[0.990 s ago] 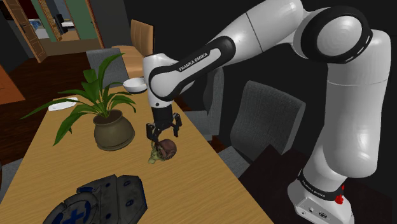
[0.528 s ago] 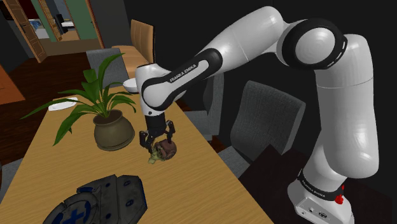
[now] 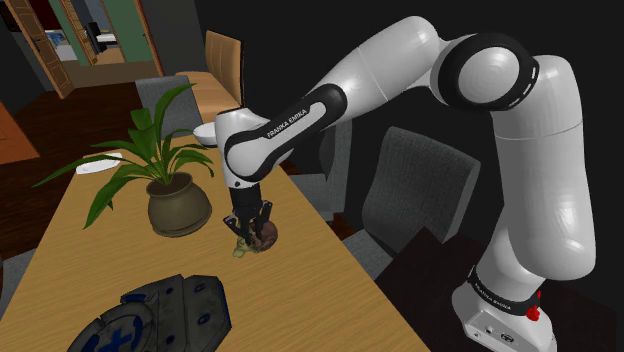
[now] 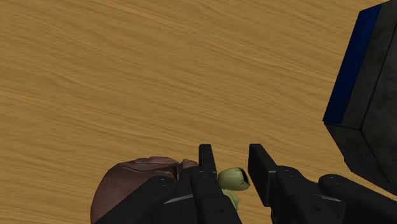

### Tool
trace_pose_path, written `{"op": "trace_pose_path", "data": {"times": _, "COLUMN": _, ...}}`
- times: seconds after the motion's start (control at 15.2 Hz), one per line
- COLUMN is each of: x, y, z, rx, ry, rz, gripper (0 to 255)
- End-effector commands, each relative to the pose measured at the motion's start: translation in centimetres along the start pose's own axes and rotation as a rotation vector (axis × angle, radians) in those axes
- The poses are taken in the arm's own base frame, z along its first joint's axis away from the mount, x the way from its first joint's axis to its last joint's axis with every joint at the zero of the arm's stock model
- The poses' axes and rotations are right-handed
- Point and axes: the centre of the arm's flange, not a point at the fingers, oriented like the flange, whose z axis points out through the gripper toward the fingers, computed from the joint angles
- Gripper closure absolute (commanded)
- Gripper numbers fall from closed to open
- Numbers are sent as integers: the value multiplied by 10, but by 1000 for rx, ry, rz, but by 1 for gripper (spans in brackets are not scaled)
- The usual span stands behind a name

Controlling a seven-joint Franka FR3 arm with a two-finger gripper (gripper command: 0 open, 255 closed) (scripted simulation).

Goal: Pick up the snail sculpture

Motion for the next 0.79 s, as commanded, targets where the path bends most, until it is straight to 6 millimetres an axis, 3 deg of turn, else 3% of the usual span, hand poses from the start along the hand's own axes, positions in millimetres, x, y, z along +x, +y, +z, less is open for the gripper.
{"op": "trace_pose_path", "data": {"times": 0.0, "x": 0, "y": 0, "z": 1, "rx": 0, "ry": 0, "rz": 0, "gripper": 255}}
{"op": "trace_pose_path", "data": {"times": 0.33, "x": 0, "y": 0, "z": 0, "rx": 0, "ry": 0, "rz": 0, "gripper": 255}}
{"op": "trace_pose_path", "data": {"times": 0.73, "x": -6, "y": -4, "z": -31, "rx": 0, "ry": 0, "rz": 0, "gripper": 255}}
